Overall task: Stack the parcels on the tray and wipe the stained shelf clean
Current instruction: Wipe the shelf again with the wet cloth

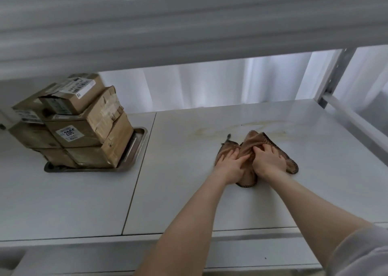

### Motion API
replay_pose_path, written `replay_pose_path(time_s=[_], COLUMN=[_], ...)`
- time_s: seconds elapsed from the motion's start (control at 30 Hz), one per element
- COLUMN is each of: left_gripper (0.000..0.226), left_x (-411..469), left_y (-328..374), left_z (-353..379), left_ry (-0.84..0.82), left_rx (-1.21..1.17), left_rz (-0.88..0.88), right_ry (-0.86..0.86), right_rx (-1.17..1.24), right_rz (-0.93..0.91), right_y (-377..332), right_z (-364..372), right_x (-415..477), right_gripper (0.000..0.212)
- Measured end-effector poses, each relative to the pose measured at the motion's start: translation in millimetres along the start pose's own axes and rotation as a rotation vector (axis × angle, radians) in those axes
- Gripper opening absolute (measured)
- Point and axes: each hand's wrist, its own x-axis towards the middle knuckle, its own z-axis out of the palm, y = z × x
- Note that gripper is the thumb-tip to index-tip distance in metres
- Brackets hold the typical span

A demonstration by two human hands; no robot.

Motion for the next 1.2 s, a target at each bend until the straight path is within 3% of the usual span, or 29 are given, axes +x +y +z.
replay_pose_path(time_s=[0.17, 0.33, 0.5, 0.77, 1.0, 1.2], left_gripper=[0.058, 0.060, 0.060, 0.064, 0.068, 0.067], left_x=[-42.1, -91.9, -105.8, -58.8, 17.2, 74.0], left_y=[-69.1, -135.1, -143.0, -65.8, 60.9, 184.4], left_z=[-13.7, -20.0, -14.1, -12.3, 8.1, 37.5], left_ry=[0.052, 0.067, 0.094, 0.028, 0.000, -0.010], left_rx=[-0.002, -0.005, 0.024, 0.021, 0.009, 0.008], left_rz=[-0.248, -0.496, -0.600, -0.471, -0.355, -0.210], right_ry=[0.048, -0.188, -0.281, -0.230, -0.184, -0.156], right_rx=[0.048, 0.101, 0.048, 0.002, -0.008, 0.065], right_rz=[-0.176, -0.458, -0.620, -0.411, -0.299, -0.084], right_y=[-58.2, -134.4, -165.0, -62.9, 83.2, 203.9], right_z=[19.8, 28.8, 36.5, 14.2, -12.0, -34.1], right_x=[-15.2, -35.9, -51.8, -15.4, 18.9, 37.9], right_gripper=[0.042, 0.059, 0.053, 0.059, 0.059, 0.055])
